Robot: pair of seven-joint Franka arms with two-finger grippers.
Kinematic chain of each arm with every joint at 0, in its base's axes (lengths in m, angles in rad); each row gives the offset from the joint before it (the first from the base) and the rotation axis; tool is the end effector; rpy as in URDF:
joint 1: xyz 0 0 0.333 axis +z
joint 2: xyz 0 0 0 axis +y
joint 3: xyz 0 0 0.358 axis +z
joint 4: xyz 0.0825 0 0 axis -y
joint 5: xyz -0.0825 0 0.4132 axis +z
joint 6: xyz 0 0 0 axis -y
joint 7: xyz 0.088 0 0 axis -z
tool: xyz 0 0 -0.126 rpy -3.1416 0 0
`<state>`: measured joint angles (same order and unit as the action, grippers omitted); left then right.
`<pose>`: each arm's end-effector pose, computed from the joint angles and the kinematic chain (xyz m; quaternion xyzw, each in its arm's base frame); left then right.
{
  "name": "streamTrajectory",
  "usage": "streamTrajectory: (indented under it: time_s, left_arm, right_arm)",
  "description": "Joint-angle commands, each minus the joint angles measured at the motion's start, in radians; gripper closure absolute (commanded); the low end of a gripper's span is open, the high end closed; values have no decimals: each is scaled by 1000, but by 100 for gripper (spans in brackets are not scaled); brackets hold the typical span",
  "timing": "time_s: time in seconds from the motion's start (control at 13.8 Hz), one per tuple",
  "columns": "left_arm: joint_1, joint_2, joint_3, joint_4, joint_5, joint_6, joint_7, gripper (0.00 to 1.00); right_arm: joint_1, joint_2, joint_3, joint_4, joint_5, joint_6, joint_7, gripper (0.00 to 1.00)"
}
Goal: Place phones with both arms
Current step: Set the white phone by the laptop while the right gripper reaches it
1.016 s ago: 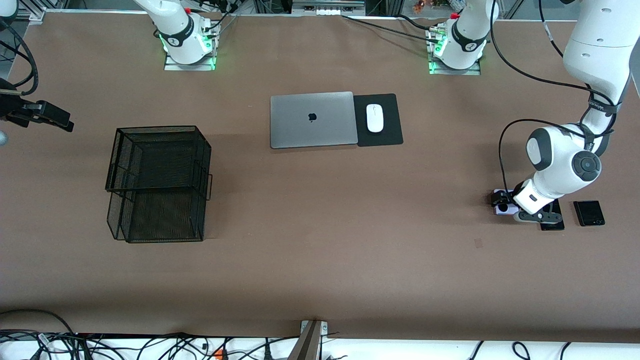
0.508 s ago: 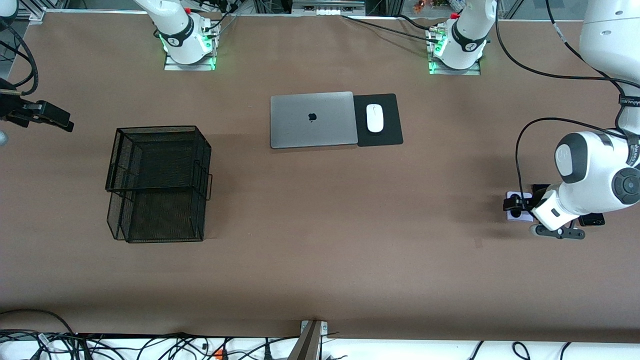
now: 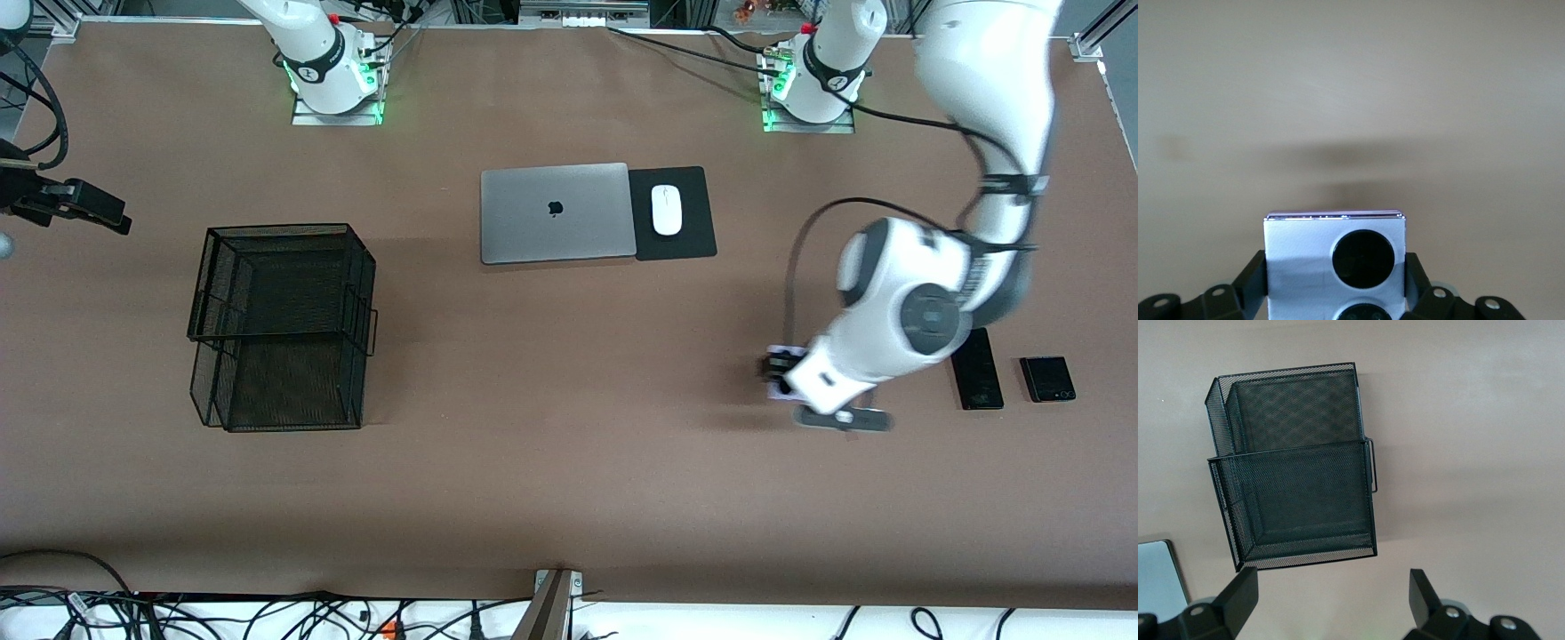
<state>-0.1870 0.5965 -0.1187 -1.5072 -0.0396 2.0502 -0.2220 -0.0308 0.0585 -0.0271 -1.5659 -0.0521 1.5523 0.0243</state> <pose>0.7170 -0.2145 0.3162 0.9981 -0.0229 -0.0373 0.0426 0.5977 -0.0408 0.6140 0.9982 -0.0406 -0.0365 0.0262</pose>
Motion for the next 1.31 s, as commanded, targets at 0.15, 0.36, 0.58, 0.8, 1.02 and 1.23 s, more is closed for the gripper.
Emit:
streamTrajectory:
  time_s: [0.15,0.36,0.58,0.8,1.02,1.23]
  left_arm:
    - [-172,129,17,87,-69,117,-178,74]
    - [-267,183,21,79,-57,244,-293,74]
    - [-325,236,33,73,-33,320,-342,74]
    - [-348,279,33,74,18,372,-396,71]
    - [-351,290,33,76,40,380,-427,16]
    - [-348,276,33,82,40,380,-428,0]
  right_arm:
    - [-17,-8,12,-19,24,46,-12,0]
    - [-17,-6,12,-48,28,69,-12,0]
    - [-17,-3,12,-65,34,87,-10,0]
    - [-17,1,12,-65,34,84,-12,0]
    - [-6,6,12,-59,34,78,0,0]
    - [8,18,12,-57,32,77,2,0]
